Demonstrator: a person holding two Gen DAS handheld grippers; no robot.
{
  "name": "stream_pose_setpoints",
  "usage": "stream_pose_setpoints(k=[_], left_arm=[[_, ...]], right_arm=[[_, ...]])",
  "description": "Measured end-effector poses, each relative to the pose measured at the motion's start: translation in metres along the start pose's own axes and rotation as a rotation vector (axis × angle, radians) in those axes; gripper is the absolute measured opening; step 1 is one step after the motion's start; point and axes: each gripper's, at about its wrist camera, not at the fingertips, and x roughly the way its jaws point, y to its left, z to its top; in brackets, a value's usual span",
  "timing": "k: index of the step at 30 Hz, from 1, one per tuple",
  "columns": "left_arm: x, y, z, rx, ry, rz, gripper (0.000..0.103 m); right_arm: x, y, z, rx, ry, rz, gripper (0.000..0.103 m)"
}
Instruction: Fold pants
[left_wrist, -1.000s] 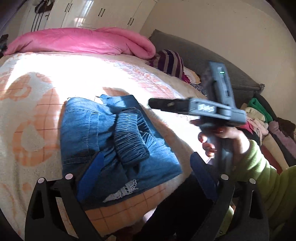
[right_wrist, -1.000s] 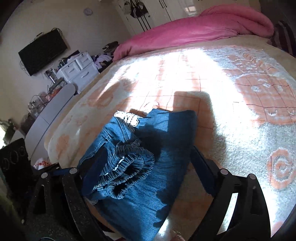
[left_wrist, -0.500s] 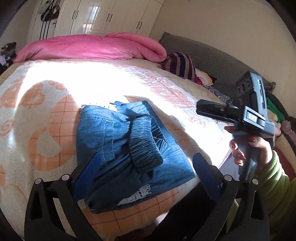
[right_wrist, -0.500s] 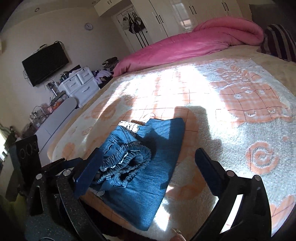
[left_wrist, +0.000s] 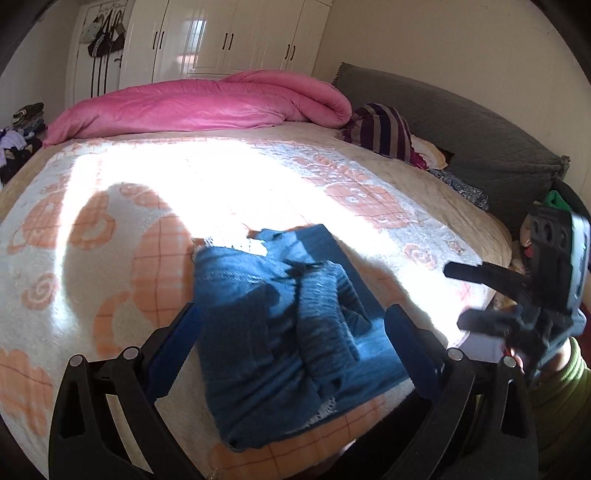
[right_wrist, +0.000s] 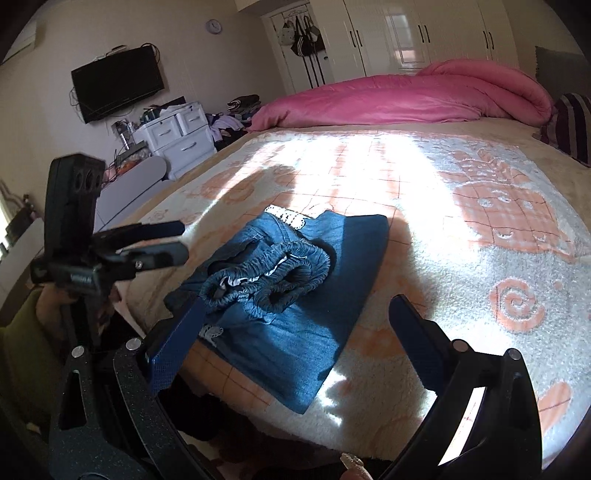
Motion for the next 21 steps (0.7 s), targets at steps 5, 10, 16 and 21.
stream_pose_setpoints(k=[5,10,16,21], left_arm=[[0.022,0.019,0.017,-0.008,0.068,0.037,0.099],[0.061,0.047,0.029,-0.044,0.189,0.022,0.097],[0.081,0.058,0.030,-0.043,0.227,-0.011,0.041],[0.089,0.051,0.026,0.003,0.243,-0.007,0.038]], right_arm=[[0.006,0.027,-0.009,-0.125,0.038,-0.009,0.094],[0.015,0.066,-0.019,-0.230,0.063,0.056,0.094],[0.029,0.113,-0.022,-0.397,0.063,0.094,0.090],[0.047,0.137,-0.013,-0.546,0.093,0.123,0.059]])
